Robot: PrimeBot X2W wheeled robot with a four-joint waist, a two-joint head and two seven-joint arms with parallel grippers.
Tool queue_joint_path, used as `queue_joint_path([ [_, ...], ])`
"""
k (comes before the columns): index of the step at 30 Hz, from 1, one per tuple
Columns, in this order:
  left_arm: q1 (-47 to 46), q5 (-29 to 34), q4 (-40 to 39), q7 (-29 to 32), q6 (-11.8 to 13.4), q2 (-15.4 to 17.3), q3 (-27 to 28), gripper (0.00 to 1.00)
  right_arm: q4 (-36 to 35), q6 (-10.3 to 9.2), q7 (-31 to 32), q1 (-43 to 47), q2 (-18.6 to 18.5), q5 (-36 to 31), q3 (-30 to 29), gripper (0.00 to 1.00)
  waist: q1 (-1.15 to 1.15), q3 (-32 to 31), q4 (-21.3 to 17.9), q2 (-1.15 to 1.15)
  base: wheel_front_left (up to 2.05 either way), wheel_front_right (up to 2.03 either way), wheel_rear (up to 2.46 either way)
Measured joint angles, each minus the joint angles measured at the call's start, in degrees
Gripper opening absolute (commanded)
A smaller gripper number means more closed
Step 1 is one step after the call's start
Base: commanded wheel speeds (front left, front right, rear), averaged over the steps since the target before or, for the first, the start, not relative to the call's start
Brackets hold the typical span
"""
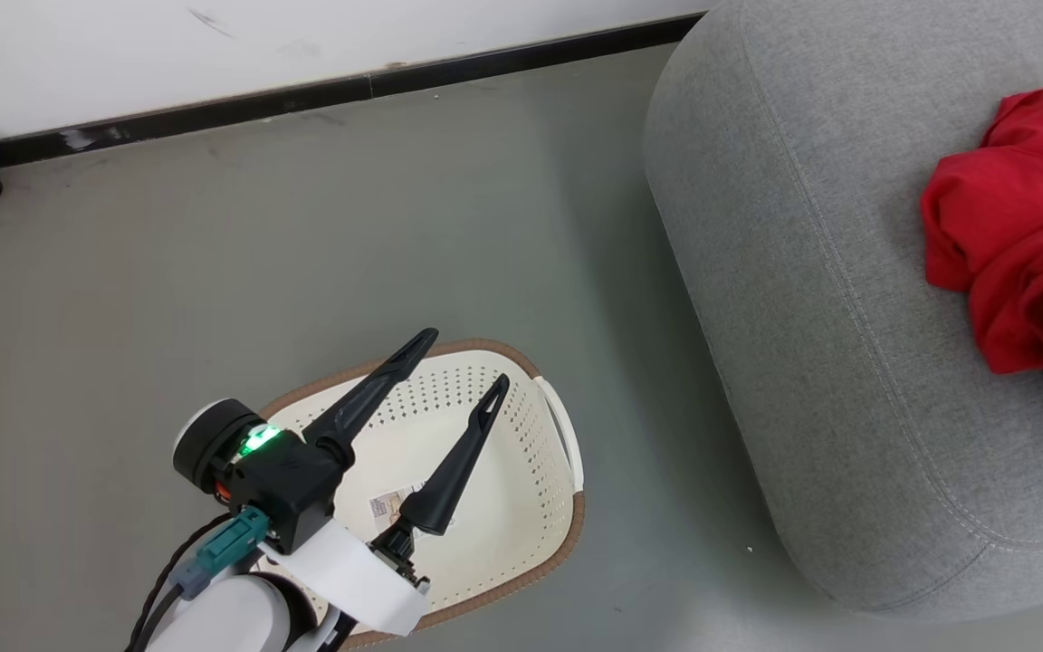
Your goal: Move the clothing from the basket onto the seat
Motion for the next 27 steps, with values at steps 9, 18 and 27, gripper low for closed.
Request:
queue_joint_path([
  [9,-0.2,0.0,0.6,-0.5,0.0,-0.5,-0.3,1.00,1.5,0.00,-1.4,-0.2,-0.6,0.0,-0.7,1.00,0.00,-0.8,-0.6,0.00,0.00,0.00,0.00],
  [18,-0.2,-0.1,1.8,-1.5,0.0,-1.6,-0.4,1.00,1.9,0.00,-2.5,0.1,-0.5,0.9,-1.0,1.00,0.00,-2.2,-1.6,0.00,0.00,0.00,0.00],
  [27,-0.2,-0.4,3.2,-2.8,0.0,-2.2,-0.1,1.00,-0.6,0.00,-3.6,5.6,0.2,3.0,-1.0,1.00,0.00,-4.2,-2.8,0.00,0.00,0.00,0.00],
])
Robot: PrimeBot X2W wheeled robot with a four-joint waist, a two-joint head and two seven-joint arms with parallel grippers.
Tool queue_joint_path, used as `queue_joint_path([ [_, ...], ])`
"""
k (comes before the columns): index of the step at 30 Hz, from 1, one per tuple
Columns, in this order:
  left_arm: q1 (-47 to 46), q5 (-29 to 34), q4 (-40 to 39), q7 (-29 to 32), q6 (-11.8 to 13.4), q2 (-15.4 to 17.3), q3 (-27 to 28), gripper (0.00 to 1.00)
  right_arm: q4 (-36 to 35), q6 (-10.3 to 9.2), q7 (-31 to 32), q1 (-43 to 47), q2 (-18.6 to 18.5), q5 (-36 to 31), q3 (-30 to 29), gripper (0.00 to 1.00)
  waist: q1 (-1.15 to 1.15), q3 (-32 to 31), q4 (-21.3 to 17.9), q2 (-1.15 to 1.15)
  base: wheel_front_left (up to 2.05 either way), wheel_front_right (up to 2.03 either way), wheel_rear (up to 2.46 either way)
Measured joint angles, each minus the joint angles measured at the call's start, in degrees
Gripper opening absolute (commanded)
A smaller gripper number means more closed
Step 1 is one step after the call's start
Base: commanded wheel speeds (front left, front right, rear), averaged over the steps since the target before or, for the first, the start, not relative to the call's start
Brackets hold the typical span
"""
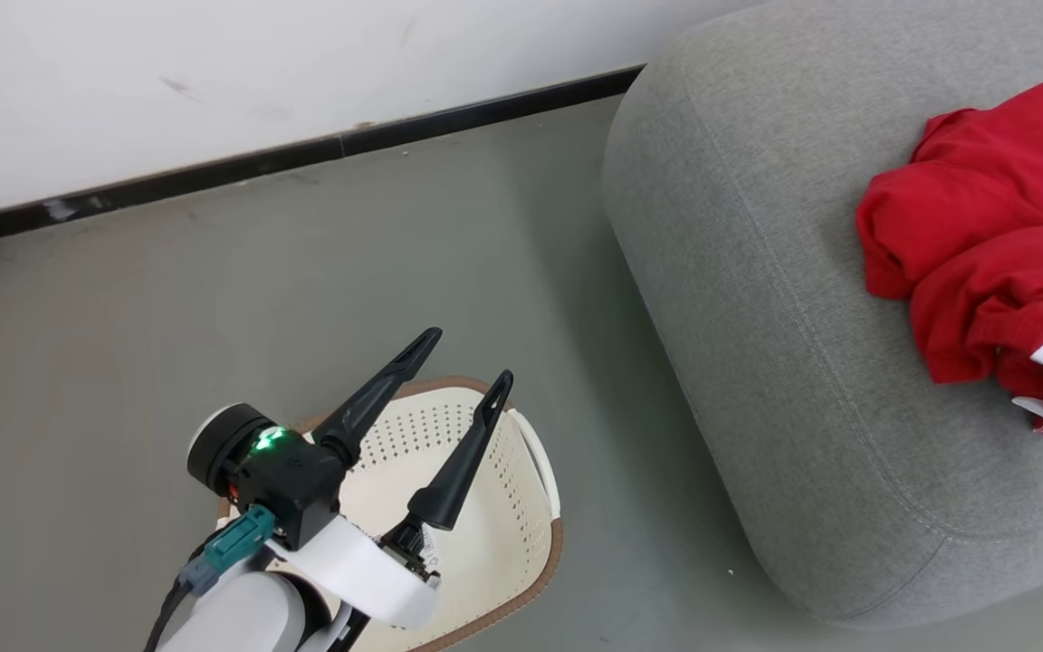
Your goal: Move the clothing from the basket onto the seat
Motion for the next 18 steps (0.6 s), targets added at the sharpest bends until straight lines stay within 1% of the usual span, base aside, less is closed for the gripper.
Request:
queue_joint_path([
  [9,0.2,-0.4,1.0,-0.7,-0.1,-0.9,0.3,1.00,-1.8,0.00,-0.1,6.1,2.2,1.3,2.4,1.00,0.00,-2.2,-1.9,0.00,0.00,0.00,0.00],
  [15,1.1,-0.8,1.5,-1.1,-0.1,-1.0,0.7,1.00,-3.1,0.00,-0.1,8.5,3.6,1.4,4.3,1.00,0.00,-3.4,-3.2,0.00,0.00,0.00,0.00],
  [18,1.2,-1.0,1.6,-1.2,-0.1,-1.1,0.9,1.00,-3.4,0.00,0.0,9.7,3.6,2.2,5.1,1.00,0.00,-4.0,-3.8,0.00,0.00,0.00,0.00],
])
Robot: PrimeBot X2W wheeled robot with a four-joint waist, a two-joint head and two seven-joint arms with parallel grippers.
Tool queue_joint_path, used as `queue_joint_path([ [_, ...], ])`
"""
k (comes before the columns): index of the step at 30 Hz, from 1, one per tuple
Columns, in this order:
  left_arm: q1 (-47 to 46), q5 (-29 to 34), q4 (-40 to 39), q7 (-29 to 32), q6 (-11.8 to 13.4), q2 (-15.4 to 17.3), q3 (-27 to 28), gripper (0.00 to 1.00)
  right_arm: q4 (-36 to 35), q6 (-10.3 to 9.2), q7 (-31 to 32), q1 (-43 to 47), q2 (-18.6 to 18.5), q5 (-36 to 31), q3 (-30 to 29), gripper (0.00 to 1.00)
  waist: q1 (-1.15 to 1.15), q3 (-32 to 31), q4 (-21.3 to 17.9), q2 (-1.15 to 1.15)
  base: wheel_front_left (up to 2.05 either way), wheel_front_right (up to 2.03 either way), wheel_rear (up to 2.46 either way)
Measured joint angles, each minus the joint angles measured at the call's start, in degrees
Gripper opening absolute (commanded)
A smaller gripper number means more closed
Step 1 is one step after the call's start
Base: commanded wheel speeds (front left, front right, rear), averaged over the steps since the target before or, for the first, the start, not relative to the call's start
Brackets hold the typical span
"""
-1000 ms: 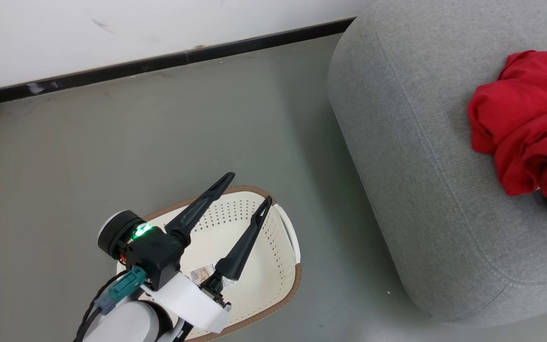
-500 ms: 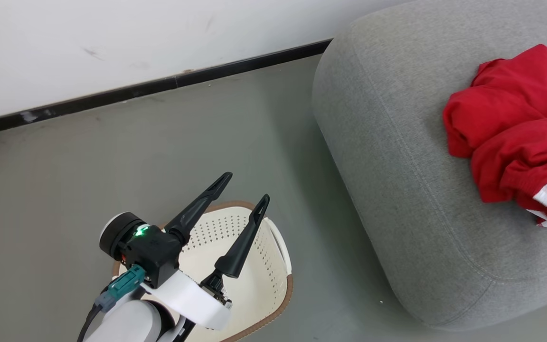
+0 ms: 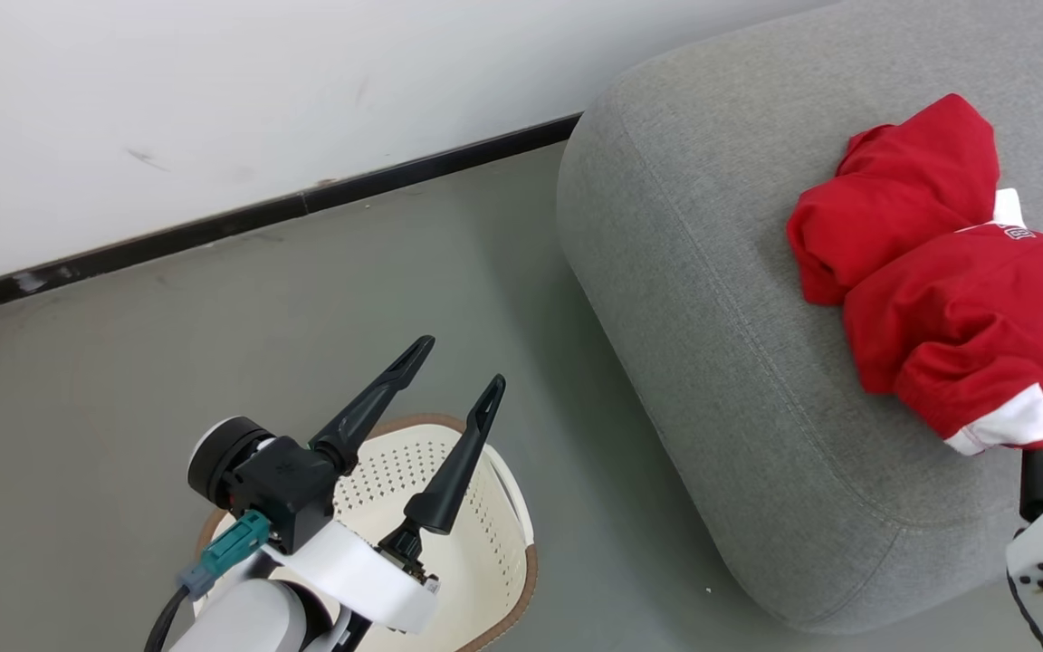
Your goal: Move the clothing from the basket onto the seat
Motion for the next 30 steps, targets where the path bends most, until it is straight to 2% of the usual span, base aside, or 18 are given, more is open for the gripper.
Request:
queue_joint_path([
  [7,1.6,-0.4,0.1,-0.1,0.0,-0.1,0.4,1.00,0.3,0.00,3.1,2.8,0.4,2.2,2.6,1.00,0.00,-1.1,-0.9,0.00,0.00,0.00,0.00],
  [18,2.4,-0.4,0.2,-0.5,0.0,-0.5,0.6,1.00,-1.5,0.00,13.8,5.3,1.8,9.4,8.9,1.00,0.00,-2.5,-0.9,0.00,0.00,0.00,0.00],
  [30,3.8,-0.4,0.2,-0.5,0.0,-0.5,1.0,1.00,-9.3,-0.01,24.1,9.0,2.3,18.0,16.1,1.00,0.00,-3.5,-1.1,0.00,0.00,0.00,0.00],
])
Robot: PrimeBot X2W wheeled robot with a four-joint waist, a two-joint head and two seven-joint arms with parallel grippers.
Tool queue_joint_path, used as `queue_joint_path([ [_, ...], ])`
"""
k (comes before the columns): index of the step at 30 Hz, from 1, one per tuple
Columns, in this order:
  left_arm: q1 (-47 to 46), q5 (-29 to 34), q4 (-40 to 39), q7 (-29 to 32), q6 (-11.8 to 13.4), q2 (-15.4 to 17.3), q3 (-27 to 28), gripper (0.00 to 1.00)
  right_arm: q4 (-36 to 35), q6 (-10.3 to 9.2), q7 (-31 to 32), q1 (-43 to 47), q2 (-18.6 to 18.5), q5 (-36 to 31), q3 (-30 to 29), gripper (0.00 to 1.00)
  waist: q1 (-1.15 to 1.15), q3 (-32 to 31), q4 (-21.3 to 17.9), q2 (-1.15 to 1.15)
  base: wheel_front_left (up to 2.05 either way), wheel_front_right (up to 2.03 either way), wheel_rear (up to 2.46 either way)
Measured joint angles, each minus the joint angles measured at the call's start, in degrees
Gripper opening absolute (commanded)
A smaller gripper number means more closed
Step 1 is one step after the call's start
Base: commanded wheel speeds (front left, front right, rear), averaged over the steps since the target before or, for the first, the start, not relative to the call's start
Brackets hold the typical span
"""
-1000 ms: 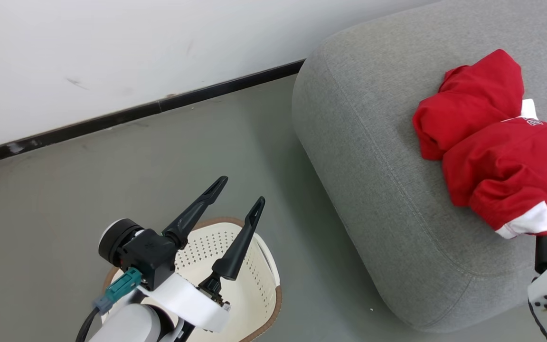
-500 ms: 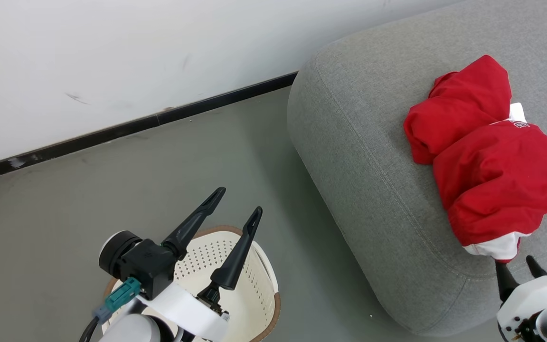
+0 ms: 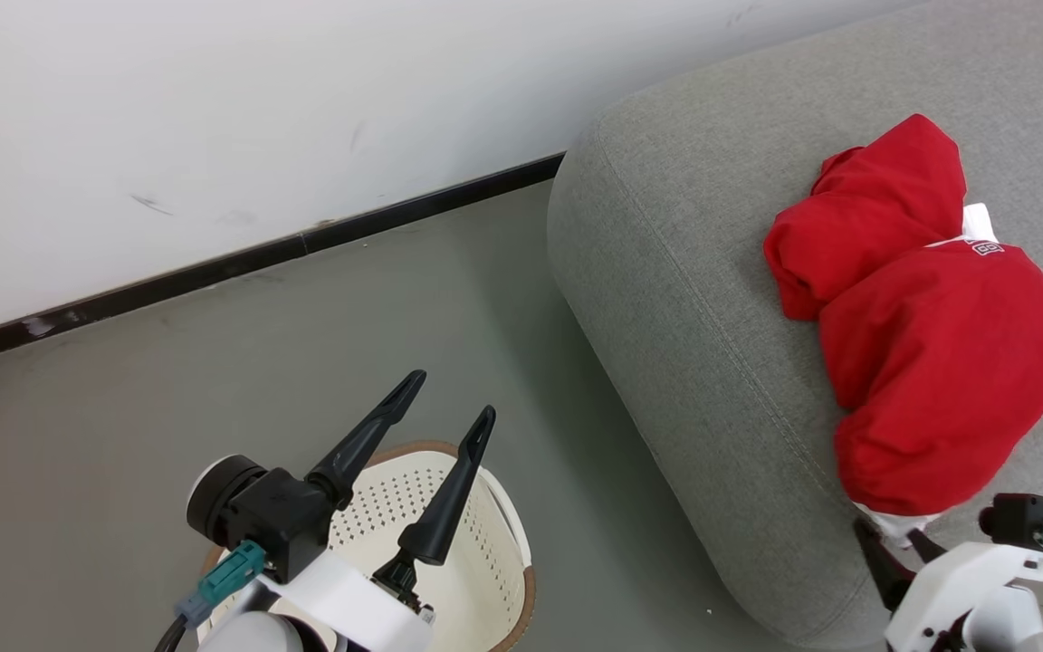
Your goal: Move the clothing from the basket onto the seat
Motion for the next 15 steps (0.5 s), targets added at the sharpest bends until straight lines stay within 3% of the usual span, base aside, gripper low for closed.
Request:
queue_joint_path([
  [5,0.6,0.0,0.0,0.0,0.0,-0.1,0.1,1.00,-6.6,0.00,1.4,0.8,-0.3,3.8,1.9,1.00,0.00,-0.3,-0.2,0.00,0.00,0.00,0.00],
  [15,0.8,0.0,-0.1,-0.1,0.0,-0.4,0.5,1.00,-17.6,0.00,0.2,1.9,-7.7,5.2,3.9,1.00,0.00,-0.9,0.2,0.00,0.00,0.00,0.00],
])
